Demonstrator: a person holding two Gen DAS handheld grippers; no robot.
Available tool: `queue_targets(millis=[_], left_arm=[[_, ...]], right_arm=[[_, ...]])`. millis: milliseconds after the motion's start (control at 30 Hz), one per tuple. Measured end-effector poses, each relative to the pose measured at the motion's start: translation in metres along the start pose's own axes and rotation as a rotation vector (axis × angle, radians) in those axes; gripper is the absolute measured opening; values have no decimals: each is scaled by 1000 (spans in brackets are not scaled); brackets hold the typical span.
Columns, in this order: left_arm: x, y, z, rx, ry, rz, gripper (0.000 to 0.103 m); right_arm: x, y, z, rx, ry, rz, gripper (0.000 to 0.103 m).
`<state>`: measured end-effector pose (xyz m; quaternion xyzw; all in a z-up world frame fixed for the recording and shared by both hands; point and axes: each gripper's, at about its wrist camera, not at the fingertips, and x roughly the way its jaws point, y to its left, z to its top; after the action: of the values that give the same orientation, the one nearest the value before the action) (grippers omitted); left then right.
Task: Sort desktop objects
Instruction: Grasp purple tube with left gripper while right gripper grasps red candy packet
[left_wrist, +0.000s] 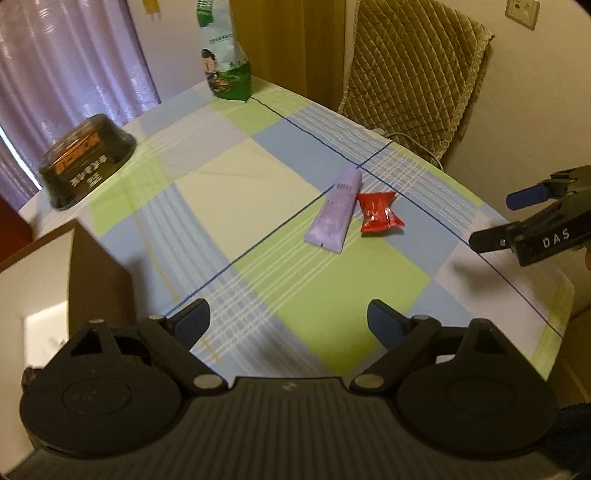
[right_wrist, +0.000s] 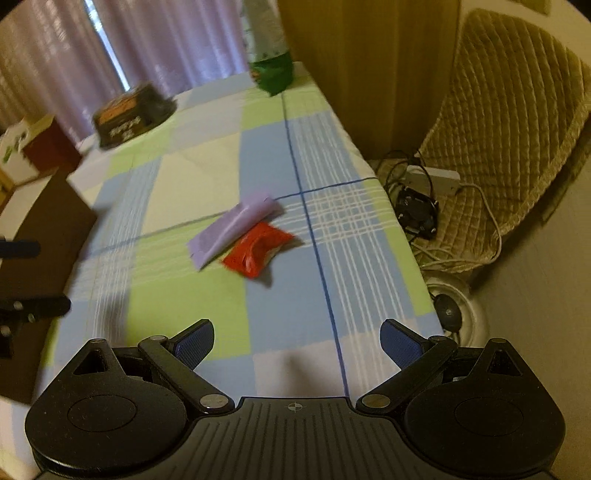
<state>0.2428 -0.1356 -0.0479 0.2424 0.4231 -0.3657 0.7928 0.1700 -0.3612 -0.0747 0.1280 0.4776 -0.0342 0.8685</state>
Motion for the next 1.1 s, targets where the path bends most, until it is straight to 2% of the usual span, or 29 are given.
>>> queue_targets(millis=[233,267,300,333,533,600,633,667,933,1100], left_arm=[[24,14,17,-7,15,8,90],[27,17,18,-9,20,13,90],[29,20,19,-12,25,17,90],[31,23,20,-17,28,20,90],[44,35,26,-39,42,23,89],[50,37,29,-40,48,19,89],[54,37,30,-38,51,15,89],[58,37,32,-36,55,11,88],[92,23,46,15,67,-84,71],[120,-3,66,90,53,-153,70]], right_arm=[[44,4,29,96,-22,20,98],[51,5,32,107,-23,21,82],[60,6,36,122,-12,24,71],[69,6,39,145,0,31,64],[103,5,46,174,23,41,64],[106,8,47,123,15,31,56],[107,9,47,88,17,25,39],[107,8,48,65,23,28,33],[85,-21,32,-74,94,50,30],[68,-43,17,-74,114,51,30]])
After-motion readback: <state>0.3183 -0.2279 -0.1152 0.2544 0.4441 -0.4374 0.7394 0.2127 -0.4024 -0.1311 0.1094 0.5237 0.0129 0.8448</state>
